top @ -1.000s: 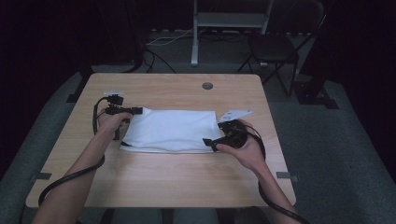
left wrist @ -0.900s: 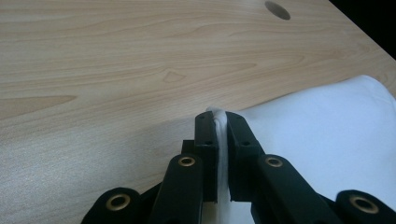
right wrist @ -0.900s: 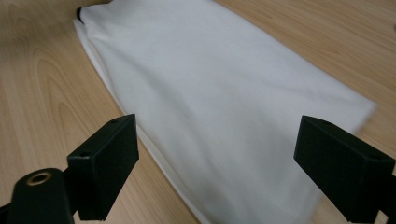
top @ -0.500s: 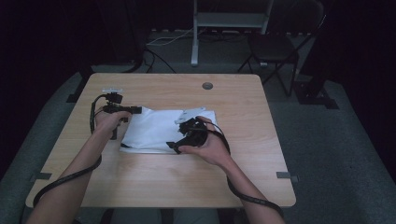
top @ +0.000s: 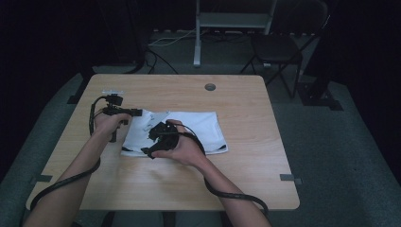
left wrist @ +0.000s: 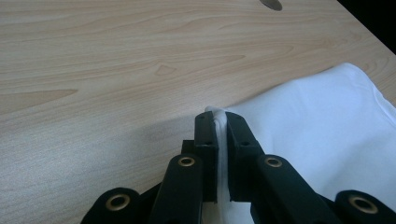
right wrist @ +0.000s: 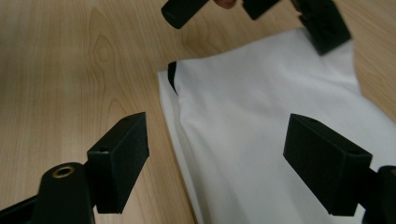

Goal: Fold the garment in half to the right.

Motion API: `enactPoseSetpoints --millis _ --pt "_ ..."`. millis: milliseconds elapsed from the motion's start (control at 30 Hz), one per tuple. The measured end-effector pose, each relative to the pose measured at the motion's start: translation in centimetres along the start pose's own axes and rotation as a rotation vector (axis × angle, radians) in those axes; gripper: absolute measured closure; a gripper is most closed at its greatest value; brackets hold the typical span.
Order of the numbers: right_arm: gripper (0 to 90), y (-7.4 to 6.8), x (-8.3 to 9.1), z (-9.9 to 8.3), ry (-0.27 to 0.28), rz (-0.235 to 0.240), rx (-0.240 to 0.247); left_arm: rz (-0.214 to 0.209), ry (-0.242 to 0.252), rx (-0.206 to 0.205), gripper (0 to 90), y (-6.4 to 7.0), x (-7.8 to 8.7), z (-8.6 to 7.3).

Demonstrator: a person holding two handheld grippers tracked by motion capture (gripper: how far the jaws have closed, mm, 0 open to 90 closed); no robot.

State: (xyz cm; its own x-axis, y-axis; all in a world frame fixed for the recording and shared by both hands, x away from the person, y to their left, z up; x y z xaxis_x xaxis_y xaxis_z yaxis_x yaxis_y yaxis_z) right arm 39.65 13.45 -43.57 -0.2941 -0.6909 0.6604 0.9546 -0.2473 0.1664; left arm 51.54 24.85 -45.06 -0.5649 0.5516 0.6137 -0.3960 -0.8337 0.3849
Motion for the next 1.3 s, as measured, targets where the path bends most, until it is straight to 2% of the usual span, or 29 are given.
enactPoseSetpoints --millis 133,300,500,700,933,1300 --pt "23.7 -0.6 -1.8 0.6 -0.005 0.027 0.014 -0.001 -0.006 -0.003 84.8 0.1 -0.1 -0.1" --pt "24.0 -1.1 -3.8 0.1 -0.033 0.046 0.019 0.0 -0.002 -0.003 84.8 0.0 0.0 0.0" --pt "25.5 -1.5 -4.7 0.6 -0.024 0.051 0.031 -0.002 -0.002 -0.009 84.8 0.1 0.0 -0.1" --pt "30.6 -2.0 -6.1 1.3 -0.029 0.055 0.065 0.001 -0.007 -0.006 84.8 0.1 0.1 0.0" --pt "38.7 -2.0 -7.5 1.1 -0.027 0.062 0.05 0.008 -0.016 -0.014 84.8 0.0 0.0 0.1" --pt "48.0 -1.8 -8.5 0.9 -0.042 0.062 0.065 0.007 -0.024 -0.014 84.8 0.1 -0.3 -0.1"
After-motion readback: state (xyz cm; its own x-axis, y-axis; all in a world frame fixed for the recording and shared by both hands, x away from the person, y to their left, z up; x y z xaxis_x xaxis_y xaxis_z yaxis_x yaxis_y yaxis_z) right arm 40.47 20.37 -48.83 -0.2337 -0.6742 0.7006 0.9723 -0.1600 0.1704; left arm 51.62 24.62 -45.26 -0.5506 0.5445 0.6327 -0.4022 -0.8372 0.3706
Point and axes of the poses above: each handheld gripper's, and its own axes: x roughly backward along the jaws, z roughly out of its top, y roughly to its right, the point moved 8 cm from there along -x, roughly forward along the jaws, and after that the axes turned 7 degrees about x, right-handed, at the moved point
